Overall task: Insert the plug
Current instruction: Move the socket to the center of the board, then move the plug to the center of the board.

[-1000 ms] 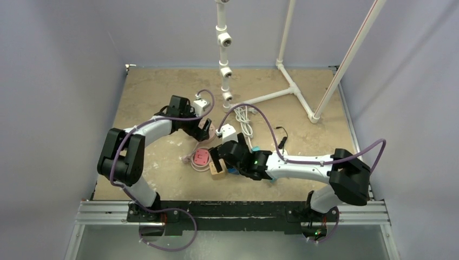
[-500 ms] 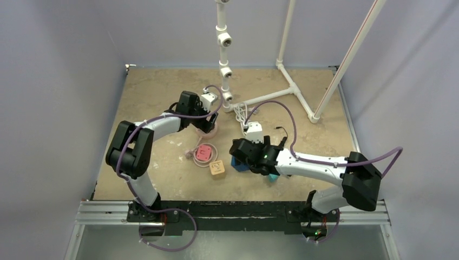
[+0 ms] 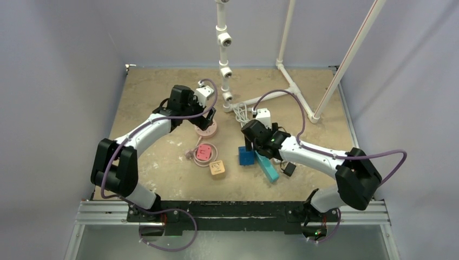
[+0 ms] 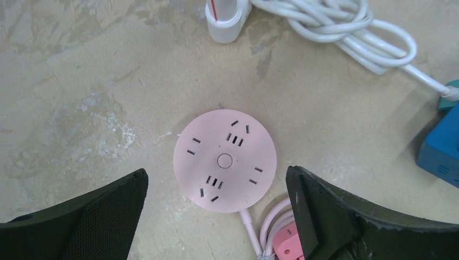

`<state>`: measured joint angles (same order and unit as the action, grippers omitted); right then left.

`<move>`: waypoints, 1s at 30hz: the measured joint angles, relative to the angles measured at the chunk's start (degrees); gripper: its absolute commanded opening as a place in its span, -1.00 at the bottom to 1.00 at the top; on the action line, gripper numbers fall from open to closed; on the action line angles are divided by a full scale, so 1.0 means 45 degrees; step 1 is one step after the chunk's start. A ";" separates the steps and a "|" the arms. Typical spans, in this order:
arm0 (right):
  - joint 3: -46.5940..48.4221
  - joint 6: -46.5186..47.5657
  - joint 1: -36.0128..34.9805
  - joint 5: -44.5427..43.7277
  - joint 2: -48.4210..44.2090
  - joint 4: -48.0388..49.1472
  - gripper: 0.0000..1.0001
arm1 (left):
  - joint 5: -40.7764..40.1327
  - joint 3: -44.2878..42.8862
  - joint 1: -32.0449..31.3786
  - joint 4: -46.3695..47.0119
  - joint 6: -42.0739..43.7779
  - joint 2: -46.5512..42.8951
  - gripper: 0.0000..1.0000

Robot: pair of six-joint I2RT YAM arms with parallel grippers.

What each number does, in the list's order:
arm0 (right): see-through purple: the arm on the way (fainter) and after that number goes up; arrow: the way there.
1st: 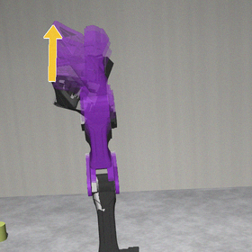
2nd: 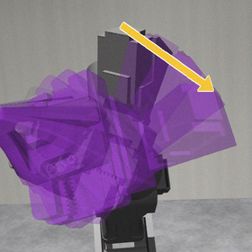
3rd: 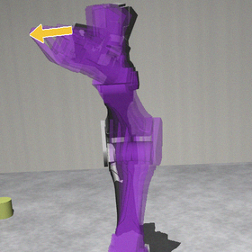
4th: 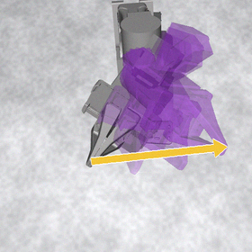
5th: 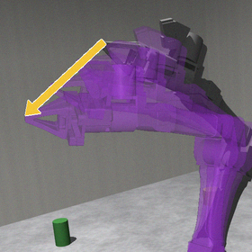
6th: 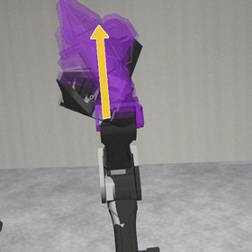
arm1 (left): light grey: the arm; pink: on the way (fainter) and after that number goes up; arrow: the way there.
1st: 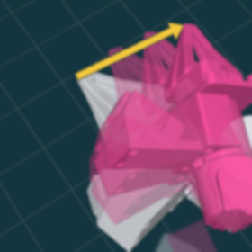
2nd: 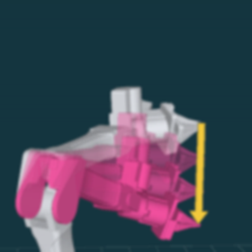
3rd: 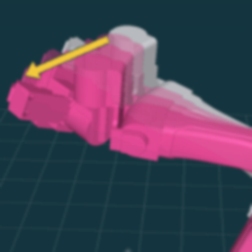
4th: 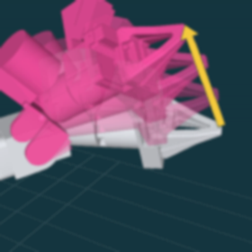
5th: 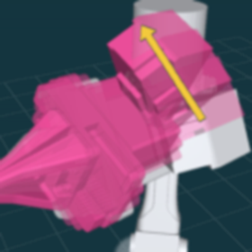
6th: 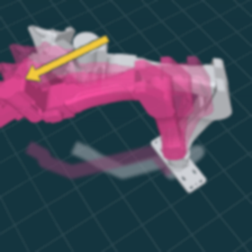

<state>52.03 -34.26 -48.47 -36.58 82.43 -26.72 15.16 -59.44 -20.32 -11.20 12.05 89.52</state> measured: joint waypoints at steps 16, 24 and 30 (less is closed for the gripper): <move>-0.0267 -0.0500 0.0223 0.1763 0.0019 -0.0665 0.39 | 0.1141 -0.1044 0.0000 -0.2594 0.0136 -0.0913 0.98; -0.0612 -0.1807 -0.1151 0.2487 0.0267 -0.1307 0.09 | 0.1384 -0.1627 0.0000 -0.3128 0.0141 -0.1234 0.98; 0.0403 -0.2817 -0.1302 0.3045 0.1632 -0.1953 -0.17 | 0.1413 -0.1880 0.0000 -0.3648 0.0238 -0.1248 0.98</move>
<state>53.84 -46.94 -54.33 -22.87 89.78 -35.51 21.52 -67.90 -20.32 -27.62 13.13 83.90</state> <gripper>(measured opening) 0.441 0.991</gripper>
